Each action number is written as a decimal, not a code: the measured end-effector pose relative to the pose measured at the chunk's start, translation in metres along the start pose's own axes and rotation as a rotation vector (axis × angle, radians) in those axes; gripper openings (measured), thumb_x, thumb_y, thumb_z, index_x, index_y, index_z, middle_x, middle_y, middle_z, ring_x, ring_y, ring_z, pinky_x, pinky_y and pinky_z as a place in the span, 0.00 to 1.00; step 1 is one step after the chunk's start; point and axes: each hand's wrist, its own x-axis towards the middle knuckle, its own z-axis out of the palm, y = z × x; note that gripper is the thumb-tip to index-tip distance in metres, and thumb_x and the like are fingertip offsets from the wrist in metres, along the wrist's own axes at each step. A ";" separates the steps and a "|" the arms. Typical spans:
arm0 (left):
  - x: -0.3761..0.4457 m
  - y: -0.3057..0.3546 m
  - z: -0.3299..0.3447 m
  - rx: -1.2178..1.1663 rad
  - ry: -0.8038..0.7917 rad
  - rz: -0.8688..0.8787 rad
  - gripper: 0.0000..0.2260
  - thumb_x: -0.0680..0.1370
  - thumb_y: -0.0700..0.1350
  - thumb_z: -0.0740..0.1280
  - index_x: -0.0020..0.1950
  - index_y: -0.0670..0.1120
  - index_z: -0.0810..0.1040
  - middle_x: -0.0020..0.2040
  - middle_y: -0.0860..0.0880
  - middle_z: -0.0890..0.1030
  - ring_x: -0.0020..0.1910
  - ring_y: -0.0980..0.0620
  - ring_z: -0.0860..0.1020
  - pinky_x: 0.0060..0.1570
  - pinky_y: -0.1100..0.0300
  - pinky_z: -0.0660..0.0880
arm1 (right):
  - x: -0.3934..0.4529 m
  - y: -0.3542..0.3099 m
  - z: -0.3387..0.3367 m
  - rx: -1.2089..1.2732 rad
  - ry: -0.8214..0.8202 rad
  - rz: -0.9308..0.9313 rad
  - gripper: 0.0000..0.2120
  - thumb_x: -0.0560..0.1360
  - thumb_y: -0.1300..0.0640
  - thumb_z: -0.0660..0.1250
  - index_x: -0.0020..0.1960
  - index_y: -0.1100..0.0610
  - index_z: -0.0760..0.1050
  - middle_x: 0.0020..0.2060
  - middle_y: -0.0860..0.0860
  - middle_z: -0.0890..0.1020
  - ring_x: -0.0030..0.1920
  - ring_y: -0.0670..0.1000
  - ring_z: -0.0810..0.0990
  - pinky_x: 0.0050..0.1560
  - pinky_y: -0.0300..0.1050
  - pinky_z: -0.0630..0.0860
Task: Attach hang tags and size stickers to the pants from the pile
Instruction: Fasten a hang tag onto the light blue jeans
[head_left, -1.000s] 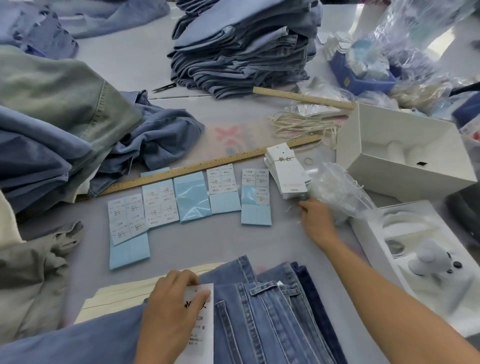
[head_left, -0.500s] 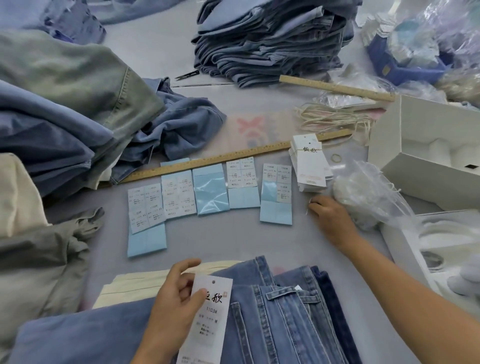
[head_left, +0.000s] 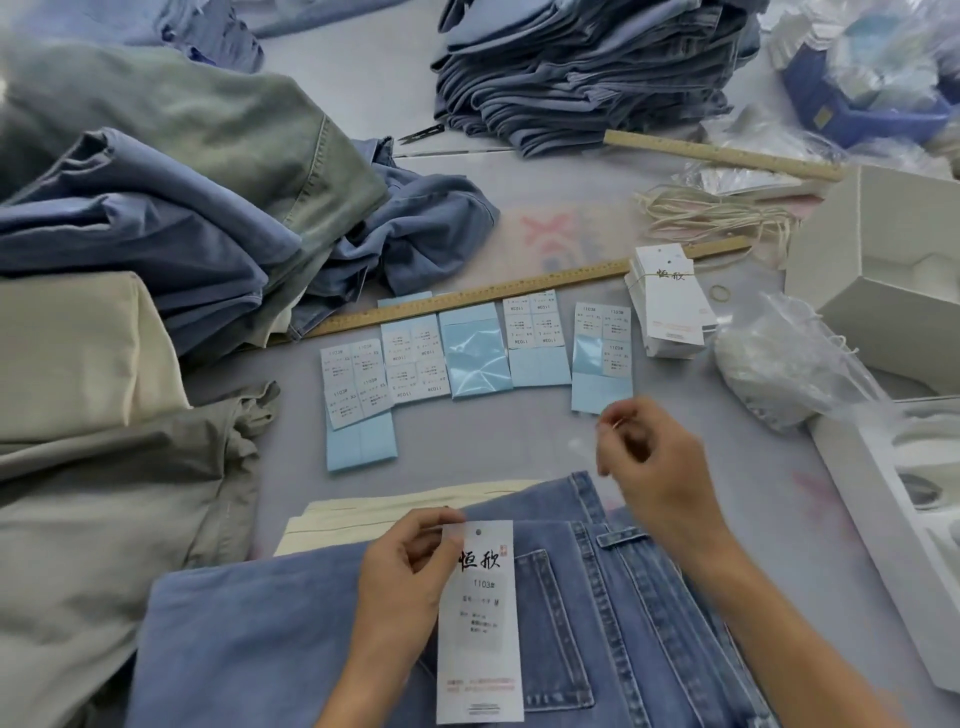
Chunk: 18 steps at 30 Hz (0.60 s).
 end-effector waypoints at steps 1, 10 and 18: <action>-0.001 0.000 0.000 -0.020 0.010 0.000 0.10 0.79 0.37 0.72 0.47 0.53 0.85 0.41 0.45 0.87 0.41 0.50 0.86 0.38 0.61 0.80 | -0.022 -0.014 0.010 0.017 -0.057 0.001 0.09 0.78 0.61 0.69 0.46 0.47 0.77 0.33 0.47 0.81 0.31 0.46 0.77 0.32 0.37 0.73; -0.010 0.008 -0.003 -0.075 0.027 0.076 0.09 0.79 0.39 0.71 0.48 0.54 0.83 0.40 0.45 0.87 0.37 0.49 0.85 0.35 0.60 0.79 | -0.118 -0.032 0.084 0.174 -0.083 0.205 0.09 0.77 0.61 0.73 0.44 0.46 0.82 0.39 0.47 0.84 0.38 0.49 0.80 0.40 0.46 0.77; -0.021 0.005 -0.007 -0.099 -0.014 0.091 0.10 0.80 0.40 0.71 0.46 0.55 0.82 0.38 0.44 0.87 0.37 0.48 0.85 0.34 0.61 0.79 | -0.130 -0.034 0.087 0.116 0.077 0.208 0.06 0.79 0.58 0.71 0.46 0.48 0.79 0.39 0.46 0.82 0.39 0.49 0.82 0.37 0.39 0.77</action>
